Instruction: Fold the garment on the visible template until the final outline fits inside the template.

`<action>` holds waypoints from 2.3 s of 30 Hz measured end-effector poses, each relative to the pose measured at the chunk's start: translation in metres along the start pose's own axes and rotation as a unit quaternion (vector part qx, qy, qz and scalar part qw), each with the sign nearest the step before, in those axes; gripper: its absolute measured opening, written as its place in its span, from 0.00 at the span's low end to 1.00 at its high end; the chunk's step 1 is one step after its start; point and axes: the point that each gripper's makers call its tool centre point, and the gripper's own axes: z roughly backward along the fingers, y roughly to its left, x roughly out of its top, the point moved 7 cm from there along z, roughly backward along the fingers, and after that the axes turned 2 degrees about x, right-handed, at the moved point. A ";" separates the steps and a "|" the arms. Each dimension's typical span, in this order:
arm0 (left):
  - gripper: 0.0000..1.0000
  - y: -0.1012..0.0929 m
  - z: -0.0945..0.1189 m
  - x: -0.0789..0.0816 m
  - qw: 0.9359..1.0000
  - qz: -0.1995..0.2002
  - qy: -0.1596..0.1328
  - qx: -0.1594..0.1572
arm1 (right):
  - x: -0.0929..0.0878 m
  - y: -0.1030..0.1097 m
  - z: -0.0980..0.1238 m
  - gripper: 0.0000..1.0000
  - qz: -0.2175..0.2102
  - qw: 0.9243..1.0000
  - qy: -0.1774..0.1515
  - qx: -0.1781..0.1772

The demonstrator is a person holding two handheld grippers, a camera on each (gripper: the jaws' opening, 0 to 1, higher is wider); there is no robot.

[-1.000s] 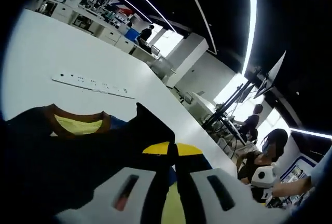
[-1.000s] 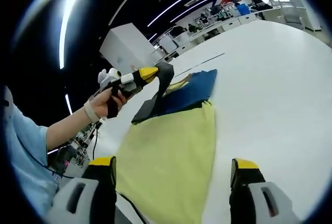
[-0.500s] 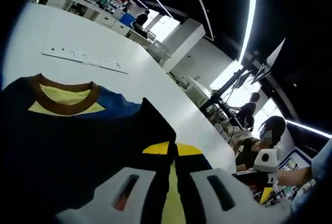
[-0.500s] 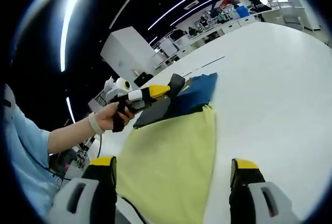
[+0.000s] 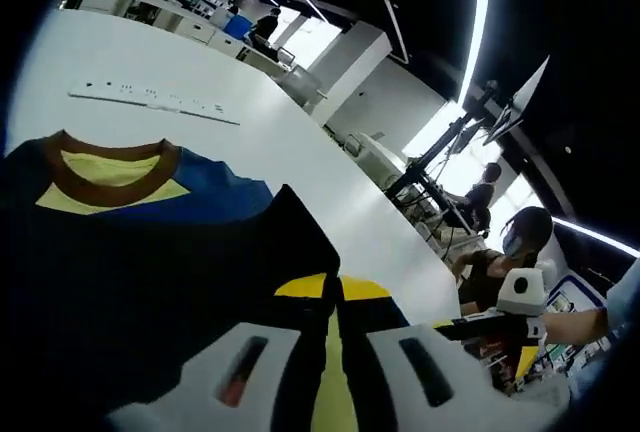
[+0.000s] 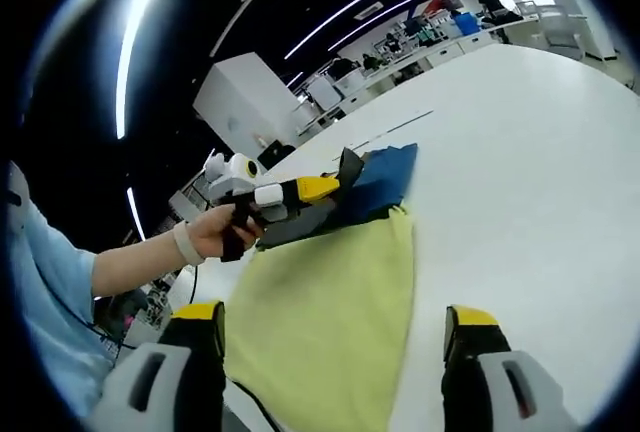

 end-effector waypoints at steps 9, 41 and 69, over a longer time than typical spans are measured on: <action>0.03 0.001 0.001 0.000 1.000 -0.011 -0.006 0.003 | 0.001 0.000 0.001 0.91 -0.001 1.000 -0.001 -0.002; 0.99 0.003 0.026 0.006 0.987 -0.160 0.004 0.026 | 0.010 0.007 -0.005 0.91 0.017 1.000 0.002 0.000; 0.96 0.011 0.133 -0.027 0.967 -0.242 0.051 0.065 | 0.026 0.020 -0.008 0.91 0.106 0.994 0.032 -0.007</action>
